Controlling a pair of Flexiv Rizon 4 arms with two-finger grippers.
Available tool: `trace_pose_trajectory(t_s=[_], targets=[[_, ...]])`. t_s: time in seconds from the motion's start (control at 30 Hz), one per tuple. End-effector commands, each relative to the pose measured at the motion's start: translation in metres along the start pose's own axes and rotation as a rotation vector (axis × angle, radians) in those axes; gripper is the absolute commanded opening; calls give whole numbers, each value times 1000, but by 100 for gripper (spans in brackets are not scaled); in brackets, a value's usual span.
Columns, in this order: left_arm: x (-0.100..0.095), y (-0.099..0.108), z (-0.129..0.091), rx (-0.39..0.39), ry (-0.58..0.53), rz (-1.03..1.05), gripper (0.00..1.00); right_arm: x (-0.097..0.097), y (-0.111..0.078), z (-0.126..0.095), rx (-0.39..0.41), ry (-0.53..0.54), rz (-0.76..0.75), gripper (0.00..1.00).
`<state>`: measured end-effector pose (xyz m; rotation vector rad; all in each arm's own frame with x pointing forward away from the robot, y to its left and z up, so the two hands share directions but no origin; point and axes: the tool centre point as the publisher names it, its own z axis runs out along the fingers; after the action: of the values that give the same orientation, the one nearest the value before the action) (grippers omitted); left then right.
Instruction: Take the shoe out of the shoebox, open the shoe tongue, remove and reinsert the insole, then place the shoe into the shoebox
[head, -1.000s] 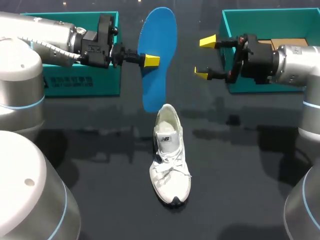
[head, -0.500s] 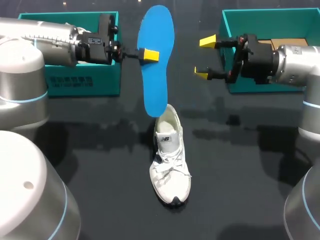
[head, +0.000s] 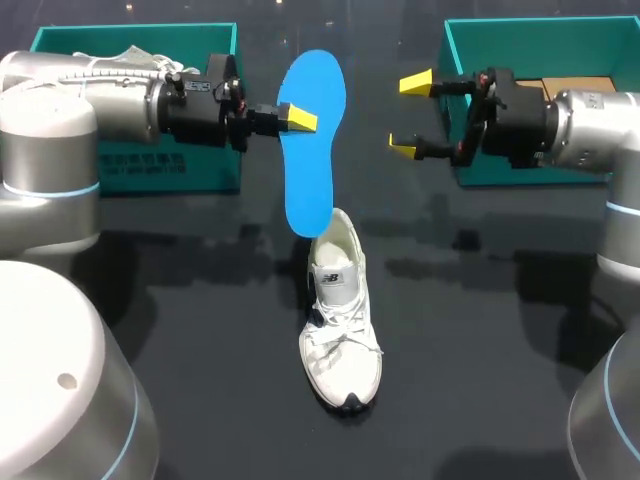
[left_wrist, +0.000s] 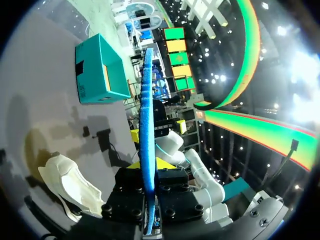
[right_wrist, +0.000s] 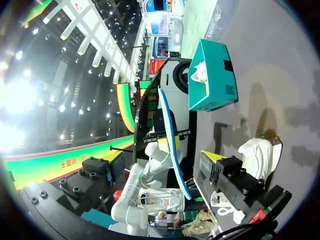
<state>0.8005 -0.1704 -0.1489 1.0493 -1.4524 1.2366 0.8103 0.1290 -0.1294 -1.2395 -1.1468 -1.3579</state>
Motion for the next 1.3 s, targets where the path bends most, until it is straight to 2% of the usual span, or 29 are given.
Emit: trace_pose_trajectory(t_s=[0.03,0.33,0.8,1.07,1.3], targets=[[-5,2,2,16,-4,-33,0,1,-1,0,1,-24,-7,100],[-14,3,3,35,9,-71,0,13,-5,-7,9,-210,-40,100],[-25,0,14,67,18,-180,0,54,-10,-16,63,-608,-51,100],[-25,0,16,70,21,-188,0,74,-8,-8,73,-891,37,100],[-25,0,16,70,21,-188,0,84,-7,9,62,-1086,55,100]])
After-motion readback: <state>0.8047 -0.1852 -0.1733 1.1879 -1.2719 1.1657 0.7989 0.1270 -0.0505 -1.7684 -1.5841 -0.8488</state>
